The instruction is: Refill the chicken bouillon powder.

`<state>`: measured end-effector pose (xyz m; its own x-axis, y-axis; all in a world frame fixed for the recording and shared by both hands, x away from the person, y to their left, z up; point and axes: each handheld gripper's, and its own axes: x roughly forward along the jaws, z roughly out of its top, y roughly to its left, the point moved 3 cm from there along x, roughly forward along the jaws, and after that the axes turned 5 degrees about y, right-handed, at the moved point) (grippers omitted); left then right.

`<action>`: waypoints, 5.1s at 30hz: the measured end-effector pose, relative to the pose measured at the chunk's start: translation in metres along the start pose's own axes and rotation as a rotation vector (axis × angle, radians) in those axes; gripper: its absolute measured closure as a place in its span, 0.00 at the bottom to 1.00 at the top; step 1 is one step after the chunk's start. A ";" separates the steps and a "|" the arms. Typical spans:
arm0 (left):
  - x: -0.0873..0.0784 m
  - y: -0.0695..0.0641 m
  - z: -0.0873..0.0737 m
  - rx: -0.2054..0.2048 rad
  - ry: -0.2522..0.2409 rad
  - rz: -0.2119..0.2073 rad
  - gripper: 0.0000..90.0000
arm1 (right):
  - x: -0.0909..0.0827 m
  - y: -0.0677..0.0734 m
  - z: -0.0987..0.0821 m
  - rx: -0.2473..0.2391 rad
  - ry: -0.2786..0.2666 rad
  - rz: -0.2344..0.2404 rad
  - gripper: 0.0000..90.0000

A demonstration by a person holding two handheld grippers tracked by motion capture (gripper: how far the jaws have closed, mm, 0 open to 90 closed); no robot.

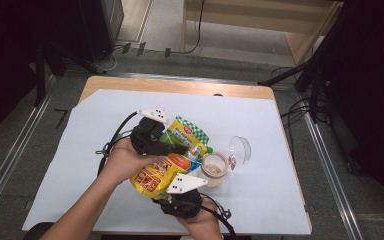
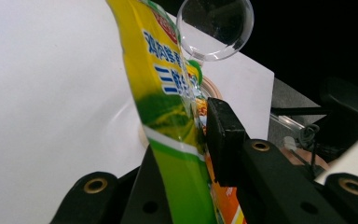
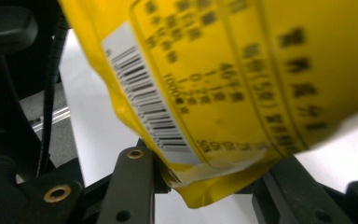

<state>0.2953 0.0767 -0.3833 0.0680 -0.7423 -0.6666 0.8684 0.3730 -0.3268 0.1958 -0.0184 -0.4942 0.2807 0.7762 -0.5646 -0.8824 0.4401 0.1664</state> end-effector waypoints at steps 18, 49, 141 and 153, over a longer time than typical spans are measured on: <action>0.018 -0.009 0.004 -0.062 0.085 -0.073 0.70 | -0.005 0.007 0.005 -0.001 -0.036 0.025 0.75; 0.007 -0.013 0.009 -0.156 0.094 -0.022 0.82 | -0.009 0.011 0.012 0.000 -0.053 0.000 0.74; 0.002 -0.016 0.035 -0.105 0.124 -0.004 0.87 | -0.020 0.001 0.028 0.069 -0.102 0.038 0.74; 0.000 -0.023 0.040 -0.122 0.144 0.008 0.90 | -0.018 0.007 0.031 0.023 -0.108 0.046 0.69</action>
<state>0.2952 0.0460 -0.3492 -0.0038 -0.6551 -0.7555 0.8012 0.4501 -0.3943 0.1965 -0.0150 -0.4576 0.2803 0.8394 -0.4656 -0.8867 0.4122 0.2093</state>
